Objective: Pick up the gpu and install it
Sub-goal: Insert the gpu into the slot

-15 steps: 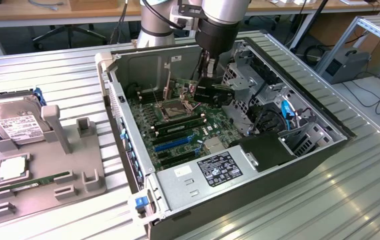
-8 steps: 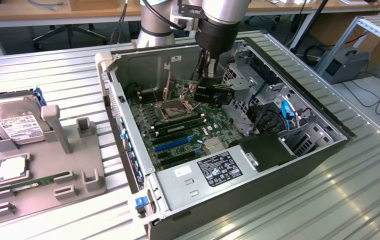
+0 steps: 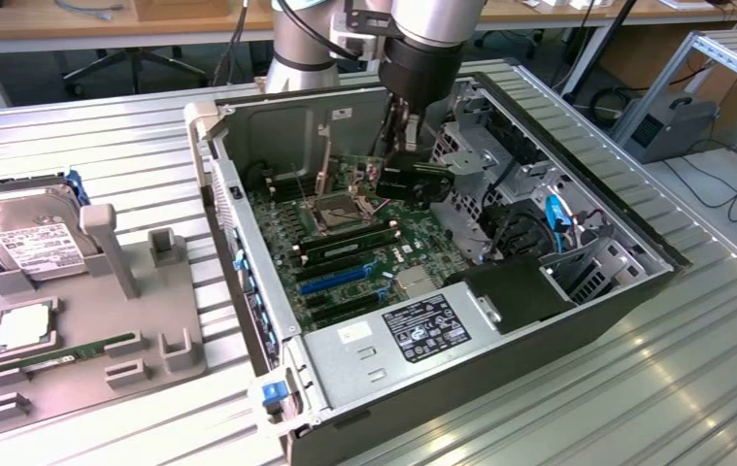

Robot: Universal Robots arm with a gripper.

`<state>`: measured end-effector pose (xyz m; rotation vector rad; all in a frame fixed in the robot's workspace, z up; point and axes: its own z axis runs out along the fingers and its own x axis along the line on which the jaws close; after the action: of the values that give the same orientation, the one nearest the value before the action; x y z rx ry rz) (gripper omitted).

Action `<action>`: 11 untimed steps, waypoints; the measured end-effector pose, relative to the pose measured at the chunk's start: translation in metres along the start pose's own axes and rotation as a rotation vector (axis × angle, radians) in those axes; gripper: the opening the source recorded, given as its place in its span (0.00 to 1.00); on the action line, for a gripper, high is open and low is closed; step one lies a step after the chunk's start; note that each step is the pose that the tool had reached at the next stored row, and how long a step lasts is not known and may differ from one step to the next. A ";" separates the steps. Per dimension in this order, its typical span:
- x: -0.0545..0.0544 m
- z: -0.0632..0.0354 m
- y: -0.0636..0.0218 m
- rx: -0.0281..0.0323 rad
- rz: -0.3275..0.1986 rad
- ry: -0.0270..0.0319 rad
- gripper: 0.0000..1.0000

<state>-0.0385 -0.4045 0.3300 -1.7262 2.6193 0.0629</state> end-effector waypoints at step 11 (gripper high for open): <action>0.000 0.0001 0.0000 -0.0012 -0.045 0.0013 0.27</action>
<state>-0.0386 -0.4045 0.3299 -1.7853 2.5804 0.0631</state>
